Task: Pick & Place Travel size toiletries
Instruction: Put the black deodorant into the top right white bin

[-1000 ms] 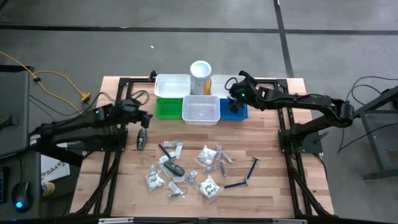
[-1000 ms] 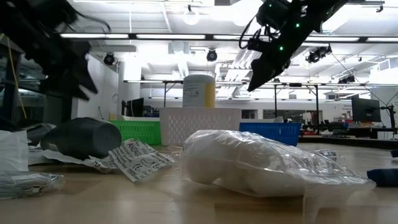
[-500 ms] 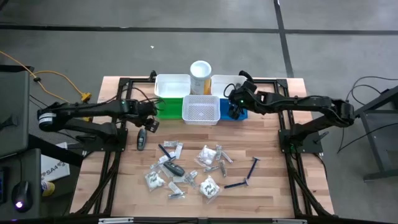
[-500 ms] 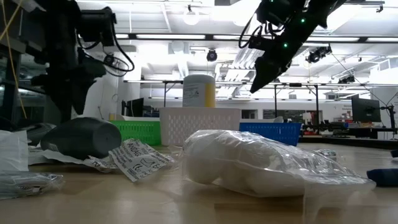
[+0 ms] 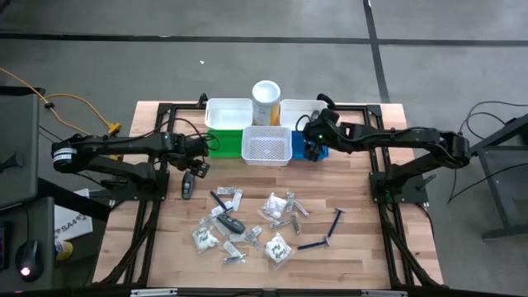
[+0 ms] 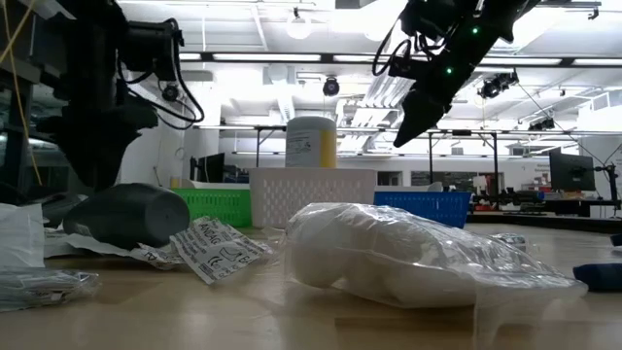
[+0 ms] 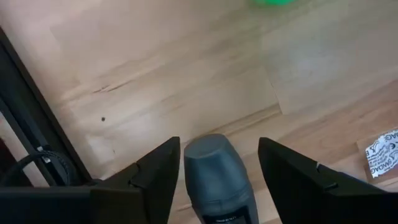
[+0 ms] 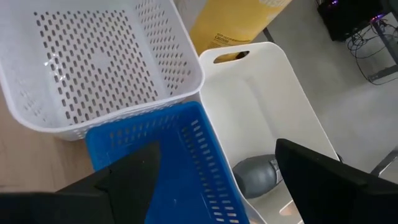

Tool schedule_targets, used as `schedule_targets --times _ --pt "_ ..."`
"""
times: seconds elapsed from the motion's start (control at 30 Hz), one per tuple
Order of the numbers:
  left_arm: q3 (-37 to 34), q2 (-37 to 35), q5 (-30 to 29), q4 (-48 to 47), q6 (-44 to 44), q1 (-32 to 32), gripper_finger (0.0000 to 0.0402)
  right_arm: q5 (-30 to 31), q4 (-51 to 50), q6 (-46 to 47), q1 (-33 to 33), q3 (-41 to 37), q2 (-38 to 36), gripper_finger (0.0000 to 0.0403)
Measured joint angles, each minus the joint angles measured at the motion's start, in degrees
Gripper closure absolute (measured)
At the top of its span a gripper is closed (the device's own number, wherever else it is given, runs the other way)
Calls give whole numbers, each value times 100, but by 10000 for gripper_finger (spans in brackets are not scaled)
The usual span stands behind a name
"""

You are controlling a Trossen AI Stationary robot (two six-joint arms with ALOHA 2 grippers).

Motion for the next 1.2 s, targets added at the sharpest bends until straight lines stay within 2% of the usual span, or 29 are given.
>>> schedule_targets --times 0.17,0.33,0.43,0.63,0.77,1.07,1.2 --pt "0 0 152 -21 -149 0 133 -6 -114 -44 0 0 0 93" --pt "-2 2 245 -236 -862 -28 99 -111 -187 -48 0 1 0 93" --pt "-139 0 256 -362 -1272 -184 96 -293 -205 -51 0 2 0 93" --pt "-690 4 577 201 -1951 -557 96 -346 -314 -69 -2 0 0 93" --pt "-824 3 556 788 -1969 -556 96 -346 -307 -103 -2 1 0 93" --pt "-1259 4 567 877 -2210 -557 97 -354 -312 -42 -2 0 0 93" --pt "-1318 0 574 945 -2183 -557 119 -364 -312 -42 -2 0 0 93"
